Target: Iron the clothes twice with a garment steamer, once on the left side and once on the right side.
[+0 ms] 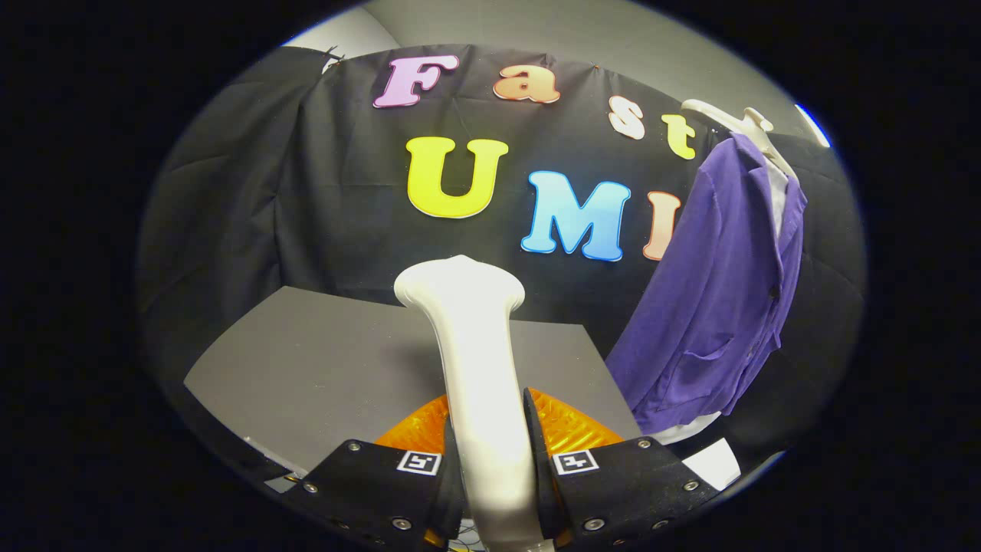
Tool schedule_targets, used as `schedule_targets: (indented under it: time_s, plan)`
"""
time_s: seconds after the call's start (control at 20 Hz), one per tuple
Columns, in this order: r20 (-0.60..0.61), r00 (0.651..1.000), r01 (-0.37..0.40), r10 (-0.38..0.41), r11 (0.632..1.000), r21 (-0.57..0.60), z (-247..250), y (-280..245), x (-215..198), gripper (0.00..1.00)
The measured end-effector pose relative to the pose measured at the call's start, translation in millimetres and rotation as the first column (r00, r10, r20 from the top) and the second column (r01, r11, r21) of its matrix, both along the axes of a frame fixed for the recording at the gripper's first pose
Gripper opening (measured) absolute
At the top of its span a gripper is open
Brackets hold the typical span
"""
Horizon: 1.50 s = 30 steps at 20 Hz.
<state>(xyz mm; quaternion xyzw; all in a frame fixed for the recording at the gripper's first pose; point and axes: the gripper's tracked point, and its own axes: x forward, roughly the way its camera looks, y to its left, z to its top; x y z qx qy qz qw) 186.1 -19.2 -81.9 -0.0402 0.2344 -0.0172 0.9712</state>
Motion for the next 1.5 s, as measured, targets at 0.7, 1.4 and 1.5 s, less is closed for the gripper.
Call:
schedule_targets:
  time_s: [0.7, 1.4, 1.5]
  plan:
    - [0.371, 0.929, 0.020, 0.006, 0.998, -0.067, 100, -128, -146, 0.38]
    - [0.474, 0.880, 0.117, -0.023, 0.978, -0.170, 161, -235, -163, 0.37]
    - [0.441, 0.897, 0.103, -0.026, 0.983, -0.152, 155, -240, -149, 0.35]
